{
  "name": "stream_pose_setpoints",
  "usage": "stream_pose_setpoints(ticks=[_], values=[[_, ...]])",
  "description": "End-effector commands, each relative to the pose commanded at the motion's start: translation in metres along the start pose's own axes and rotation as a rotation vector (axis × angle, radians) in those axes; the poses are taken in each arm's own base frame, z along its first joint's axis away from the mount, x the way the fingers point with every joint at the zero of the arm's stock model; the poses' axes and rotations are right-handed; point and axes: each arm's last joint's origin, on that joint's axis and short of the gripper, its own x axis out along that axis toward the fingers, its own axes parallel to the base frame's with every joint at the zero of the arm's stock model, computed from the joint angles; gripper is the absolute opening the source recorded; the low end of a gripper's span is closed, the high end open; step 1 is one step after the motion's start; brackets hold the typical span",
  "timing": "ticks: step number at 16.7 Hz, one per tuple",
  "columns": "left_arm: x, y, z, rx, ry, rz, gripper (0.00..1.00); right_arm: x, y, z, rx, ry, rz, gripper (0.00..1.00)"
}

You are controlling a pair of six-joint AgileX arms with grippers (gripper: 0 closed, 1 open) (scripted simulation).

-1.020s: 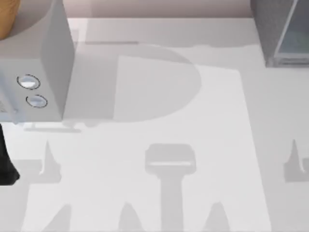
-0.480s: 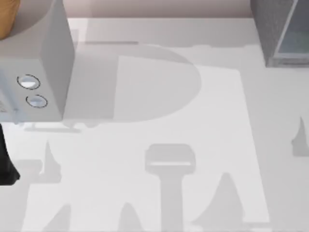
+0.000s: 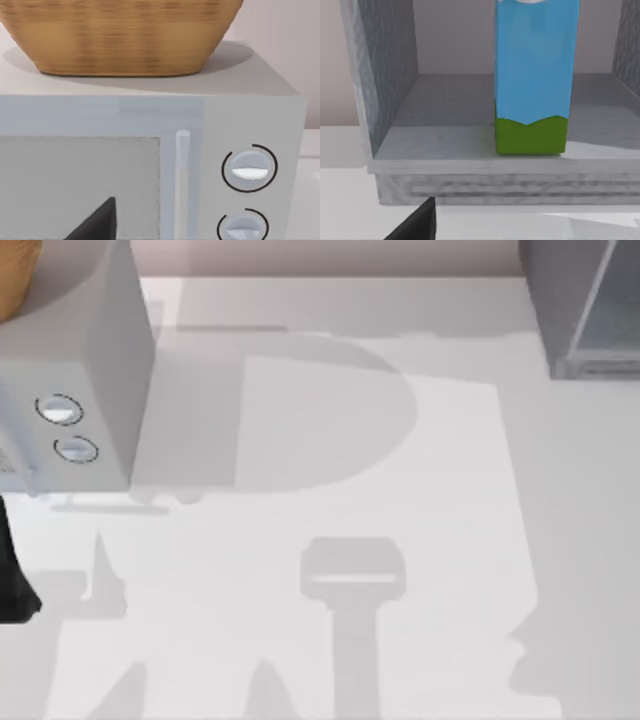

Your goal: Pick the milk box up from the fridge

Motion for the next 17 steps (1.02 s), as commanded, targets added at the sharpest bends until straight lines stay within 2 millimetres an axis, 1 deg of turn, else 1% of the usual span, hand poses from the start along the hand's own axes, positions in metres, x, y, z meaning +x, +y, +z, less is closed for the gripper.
stream_pose_setpoints(ticks=[3, 6, 13, 15, 17], values=[[0.0, 0.0, 0.0, 0.0, 0.0, 0.0, 1.0, 0.005, -0.014, -0.014, -0.001, -0.01, 0.002, 1.0], [0.0, 0.0, 0.0, 0.0, 0.0, 0.0, 1.0, 0.007, -0.022, -0.023, -0.006, -0.021, 0.004, 1.0], [0.0, 0.0, 0.0, 0.0, 0.0, 0.0, 1.0, 0.008, -0.022, -0.025, -0.007, -0.022, 0.007, 1.0], [0.0, 0.0, 0.0, 0.0, 0.0, 0.0, 1.0, 0.017, -0.023, -0.025, -0.01, -0.022, 0.014, 1.0], [0.0, 0.0, 0.0, 0.0, 0.0, 0.0, 1.0, 0.038, -0.026, -0.024, -0.015, -0.026, 0.019, 1.0]])
